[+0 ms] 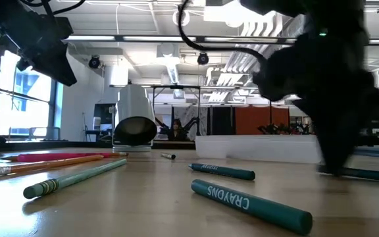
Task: Pick & place school supplies into a supply box
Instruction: Put the top right dark green crayon into the supply box
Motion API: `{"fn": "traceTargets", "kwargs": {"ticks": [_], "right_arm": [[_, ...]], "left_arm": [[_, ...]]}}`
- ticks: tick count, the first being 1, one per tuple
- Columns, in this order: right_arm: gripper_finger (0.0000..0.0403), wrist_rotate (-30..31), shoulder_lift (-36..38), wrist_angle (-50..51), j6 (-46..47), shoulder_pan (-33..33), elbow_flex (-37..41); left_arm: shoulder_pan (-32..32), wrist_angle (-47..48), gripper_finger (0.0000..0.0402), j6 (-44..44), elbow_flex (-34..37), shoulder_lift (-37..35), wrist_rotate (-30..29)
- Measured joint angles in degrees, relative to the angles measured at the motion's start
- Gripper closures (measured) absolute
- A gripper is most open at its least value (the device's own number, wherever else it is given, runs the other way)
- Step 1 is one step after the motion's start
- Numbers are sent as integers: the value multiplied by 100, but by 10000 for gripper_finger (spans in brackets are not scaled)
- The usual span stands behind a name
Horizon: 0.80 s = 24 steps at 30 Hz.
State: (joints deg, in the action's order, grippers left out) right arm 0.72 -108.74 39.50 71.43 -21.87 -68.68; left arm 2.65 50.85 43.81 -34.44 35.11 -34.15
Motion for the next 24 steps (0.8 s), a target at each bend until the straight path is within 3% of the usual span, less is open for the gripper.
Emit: {"fn": "traceTargets", "kwargs": {"ticks": [9,13,20,24], "right_arm": [[396,1567,885,576,-2072,794,-398],[396,1910,991,1113,-2969,1395,-392],[388,1369,899,197,-4283,2051,290],[382,1044,899,-280,-4452,2261,482]], "left_arm": [[-2,-68,252,1,-2,1,-43],[-2,-151,252,1,-2,0,-72],[-2,-144,252,0,-2,0,-79],[-2,-143,252,1,-2,0,-101]]}}
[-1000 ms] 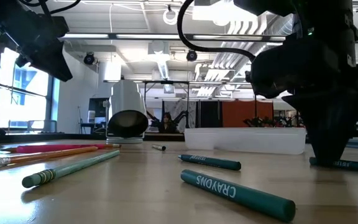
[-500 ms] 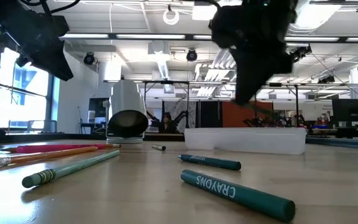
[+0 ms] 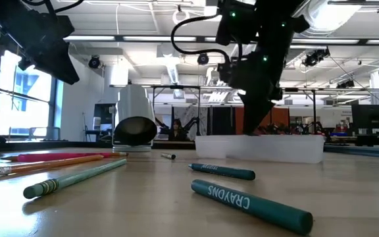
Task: Pick & place school supplies into a supply box
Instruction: Put the top right dark green crayon into the supply box, then put the yellow pen into the supply box
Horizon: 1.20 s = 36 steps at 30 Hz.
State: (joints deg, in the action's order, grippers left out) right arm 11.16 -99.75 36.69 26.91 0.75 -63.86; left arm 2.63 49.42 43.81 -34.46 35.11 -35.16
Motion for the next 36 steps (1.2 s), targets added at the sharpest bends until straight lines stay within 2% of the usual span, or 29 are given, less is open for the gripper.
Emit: {"fn": "traceTargets", "kwargs": {"ticks": [3,8,11,14,18,23,31,36], "right_arm": [[367,-319,1,39,0,104,7],[327,-147,1,96,-146,117,7],[307,-244,8,236,-43,112,-45],[297,-653,11,521,228,91,-209],[296,-850,11,1415,539,-99,-563],[301,-1363,22,2449,1669,-498,-881],[301,-2478,22,2493,3482,-1713,-761],[301,-2675,22,2315,4951,-2550,-761]], "left_arm": [[0,-1,252,0,0,2,-1],[0,-1,252,0,0,0,-2],[0,5,252,0,0,0,5],[0,10,252,0,0,0,232],[0,17,252,0,0,6,642],[0,16,252,0,0,225,1140],[0,2,252,0,0,906,1212],[2,-13,252,17,0,1277,1211]]}}
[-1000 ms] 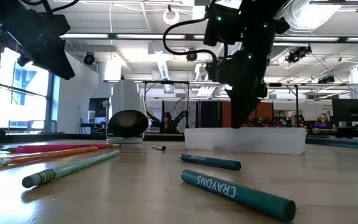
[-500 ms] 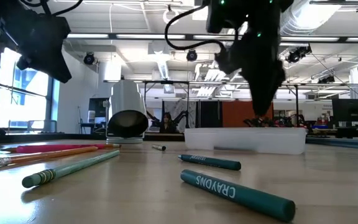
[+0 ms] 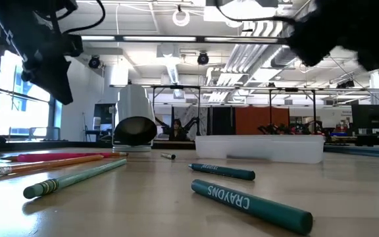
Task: Pick & place school supplies into a supply box
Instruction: Put the yellow pen into the supply box
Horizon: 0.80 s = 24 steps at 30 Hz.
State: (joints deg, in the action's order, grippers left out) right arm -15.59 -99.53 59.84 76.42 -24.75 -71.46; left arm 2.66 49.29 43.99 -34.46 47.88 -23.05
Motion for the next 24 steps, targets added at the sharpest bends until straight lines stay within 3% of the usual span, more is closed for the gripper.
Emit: {"fn": "traceTargets", "kwargs": {"ticks": [13,24], "right_arm": [[302,-51,0,534,2587,-1326,2],[304,-53,0,935,3174,-1886,391]], "left_arm": [[-1,-509,252,-18,2,415,-128],[-2,-781,252,-20,0,411,-214]]}}
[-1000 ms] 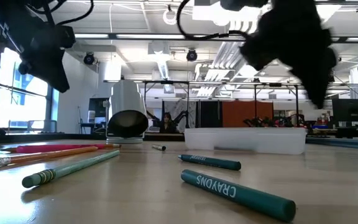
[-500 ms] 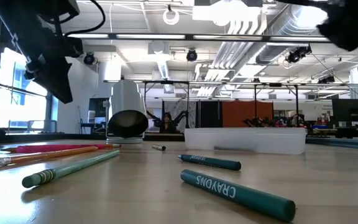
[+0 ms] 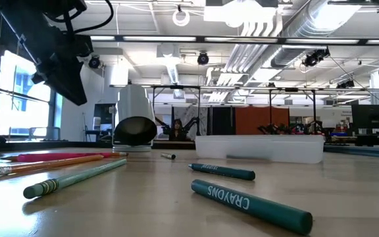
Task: Pick & place school supplies into a supply box
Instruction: Put the yellow pen into the supply box
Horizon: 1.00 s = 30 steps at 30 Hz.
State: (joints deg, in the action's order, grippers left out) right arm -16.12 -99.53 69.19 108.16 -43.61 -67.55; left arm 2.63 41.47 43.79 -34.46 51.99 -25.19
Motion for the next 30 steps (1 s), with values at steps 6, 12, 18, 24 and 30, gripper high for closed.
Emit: {"fn": "traceTargets", "kwargs": {"ticks": [6,12,18,24,30], "right_arm": [[304,-280,67,-970,-41,-3,894],[304,-469,157,-2160,-38,52,1734],[310,-415,237,-2962,-218,54,2298],[384,-254,210,-2570,-313,169,2127],[377,722,522,-1336,-403,309,1328]], "left_arm": [[0,7,252,0,1,0,2],[0,7,252,0,2,0,2],[1,-14,252,0,2,0,6],[0,-190,252,2,2,0,2],[2,-275,252,0,2,0,-245]]}}
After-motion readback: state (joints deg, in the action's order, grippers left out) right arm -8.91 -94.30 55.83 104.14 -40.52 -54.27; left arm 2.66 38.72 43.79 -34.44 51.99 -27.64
